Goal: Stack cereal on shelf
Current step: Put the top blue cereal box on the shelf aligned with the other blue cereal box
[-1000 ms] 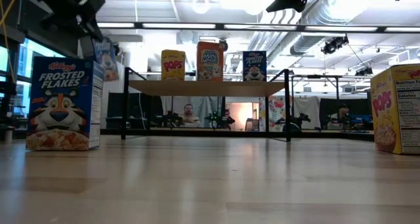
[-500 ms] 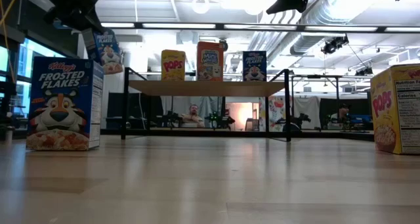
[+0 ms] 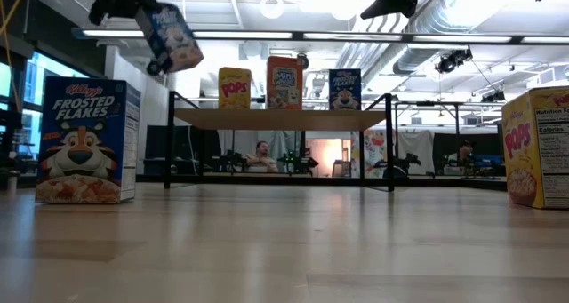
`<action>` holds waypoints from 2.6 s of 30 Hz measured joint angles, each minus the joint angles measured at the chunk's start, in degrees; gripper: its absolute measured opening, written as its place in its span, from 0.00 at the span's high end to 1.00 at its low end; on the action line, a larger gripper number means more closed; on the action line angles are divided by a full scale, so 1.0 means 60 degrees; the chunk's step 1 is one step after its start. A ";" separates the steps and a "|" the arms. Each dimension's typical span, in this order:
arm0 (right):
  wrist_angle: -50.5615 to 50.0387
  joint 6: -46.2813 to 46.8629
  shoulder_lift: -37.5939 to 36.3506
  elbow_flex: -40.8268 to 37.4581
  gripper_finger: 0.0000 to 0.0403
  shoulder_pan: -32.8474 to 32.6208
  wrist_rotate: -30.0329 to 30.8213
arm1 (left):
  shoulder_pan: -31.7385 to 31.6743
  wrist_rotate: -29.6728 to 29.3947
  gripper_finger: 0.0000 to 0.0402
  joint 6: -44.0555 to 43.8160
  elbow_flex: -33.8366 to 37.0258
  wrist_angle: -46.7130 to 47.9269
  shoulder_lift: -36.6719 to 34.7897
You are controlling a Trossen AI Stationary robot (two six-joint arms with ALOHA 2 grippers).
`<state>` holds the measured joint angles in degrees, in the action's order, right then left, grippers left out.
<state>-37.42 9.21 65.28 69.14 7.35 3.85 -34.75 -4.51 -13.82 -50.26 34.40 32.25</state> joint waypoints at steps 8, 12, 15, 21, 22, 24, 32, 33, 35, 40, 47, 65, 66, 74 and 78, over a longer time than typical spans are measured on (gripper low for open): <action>0.0259 -0.0001 0.0000 0.0000 0.37 0.0000 -0.0116 | 0.0619 0.0963 0.66 0.0221 0.0000 -0.0664 0.0381; 0.0278 -0.0029 0.0000 0.0000 0.37 0.0000 -0.0119 | 0.1146 0.0965 0.66 0.0266 0.0000 -0.1244 0.0793; 0.0281 -0.0033 0.0000 0.0000 0.37 0.0000 -0.0145 | 0.1589 0.0965 0.66 0.0352 0.0000 -0.1653 0.1159; 0.0194 -0.0036 0.0000 0.0000 0.36 0.0000 -0.0261 | 0.2637 0.0965 0.66 0.0352 0.0000 -0.2452 0.2016; 0.0191 -0.0036 0.0000 0.0000 0.35 0.0000 -0.0261 | 0.2808 0.0964 0.66 0.0352 0.0000 -0.2535 0.2142; 0.0131 -0.0040 0.0000 0.0000 0.34 0.0000 -0.0260 | 0.3147 0.0923 0.66 0.0352 0.0000 -0.2679 0.2407; 0.0103 -0.0040 0.0004 0.0000 0.25 -0.0004 -0.0736 | 0.4417 0.0874 0.66 0.0493 0.0000 -0.3339 0.3562; 0.0166 -0.0043 0.0004 0.0000 0.24 -0.0004 -0.0836 | 0.4558 0.0863 0.66 0.0566 0.0000 -0.3485 0.3734; 0.0278 -0.0036 0.0004 0.0000 0.24 -0.0004 -0.0997 | 0.4823 0.0854 0.66 0.0578 0.0000 -0.3871 0.4084; 0.0357 0.0181 0.0004 0.0000 0.24 -0.0004 -0.0912 | 0.5319 0.0856 0.66 0.0582 0.0000 -0.4761 0.4868; 0.0432 0.0013 0.0224 0.0000 0.24 -0.0004 -0.1038 | 0.5747 0.0855 0.66 0.0571 0.0004 -0.5671 0.5739; 0.1667 -0.2820 0.1725 0.0000 0.24 -0.0891 -0.2298 | 0.5947 0.0856 0.66 0.0319 0.0004 -0.6836 0.7365; 0.1724 -0.2845 0.1782 0.0000 0.24 -0.0947 -0.2296 | 0.5947 0.0855 0.66 0.0323 0.0004 -0.6854 0.7433; 0.2167 -0.2618 0.2214 0.0000 0.24 -0.1123 -0.1872 | 0.6004 0.0842 0.66 0.0854 0.0004 -0.7004 0.7838; 0.2266 -0.2614 0.2351 0.0000 0.24 -0.1118 -0.1729 | 0.6176 0.0388 0.66 0.1227 0.0004 -0.7122 0.7993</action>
<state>-23.82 -6.47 79.38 69.14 0.64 -6.52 2.30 -2.19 -6.45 -50.24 -8.33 80.21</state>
